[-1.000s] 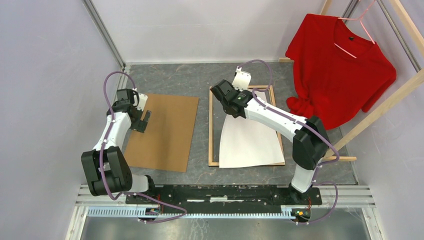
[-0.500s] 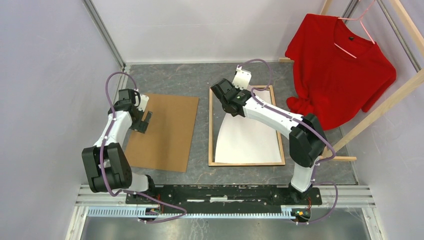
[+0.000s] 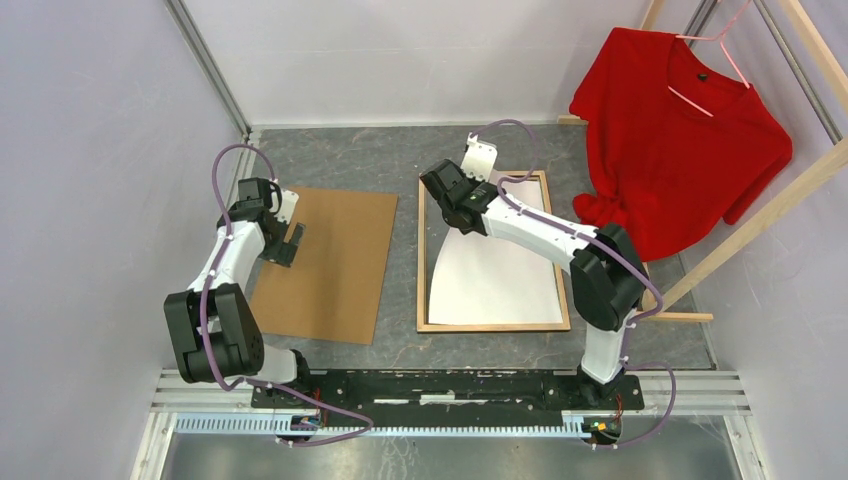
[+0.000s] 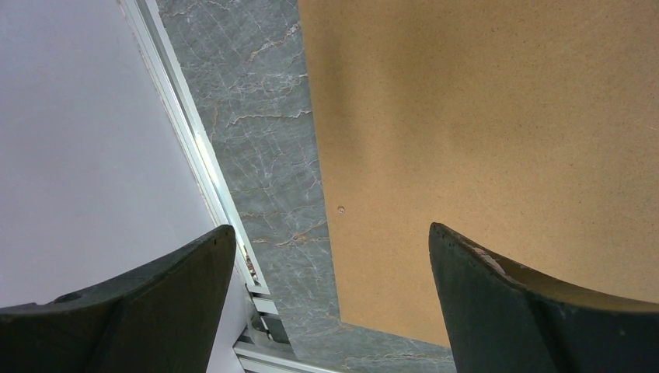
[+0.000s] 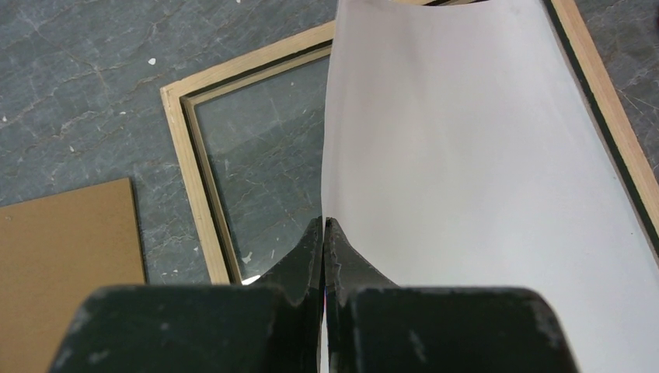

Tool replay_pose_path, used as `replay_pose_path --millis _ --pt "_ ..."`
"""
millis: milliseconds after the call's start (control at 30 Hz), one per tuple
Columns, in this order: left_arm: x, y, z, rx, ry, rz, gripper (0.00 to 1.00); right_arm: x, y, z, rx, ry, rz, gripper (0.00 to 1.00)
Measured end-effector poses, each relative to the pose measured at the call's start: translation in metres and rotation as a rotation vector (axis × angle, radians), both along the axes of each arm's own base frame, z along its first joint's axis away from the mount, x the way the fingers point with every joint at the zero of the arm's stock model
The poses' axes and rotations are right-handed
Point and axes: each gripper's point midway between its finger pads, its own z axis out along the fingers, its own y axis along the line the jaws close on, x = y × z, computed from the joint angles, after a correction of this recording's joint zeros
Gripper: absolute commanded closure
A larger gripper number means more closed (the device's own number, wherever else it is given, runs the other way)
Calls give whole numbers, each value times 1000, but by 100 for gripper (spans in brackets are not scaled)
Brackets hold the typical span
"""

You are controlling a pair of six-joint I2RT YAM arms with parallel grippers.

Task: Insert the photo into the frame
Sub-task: Turn over the photo from the photo frame.

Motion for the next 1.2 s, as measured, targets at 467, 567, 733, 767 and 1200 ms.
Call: replay_pose_path --millis 467,567,733,767,1200 --pt "0 0 -4 -2 15 -1 0 5 7 -12 -11 16 33 100" --pt "0 -1 -4 -2 15 -2 1 5 6 -12 -12 13 27 100" --pt "1 0 -4 -2 12 -2 1 0 -4 -19 -22 6 -2 100" --pt "1 0 -4 -2 12 -2 1 -4 -9 -21 -25 4 -8 100" --pt "3 -5 -6 -3 17 -18 2 -7 -3 -15 -7 -40 23 100"
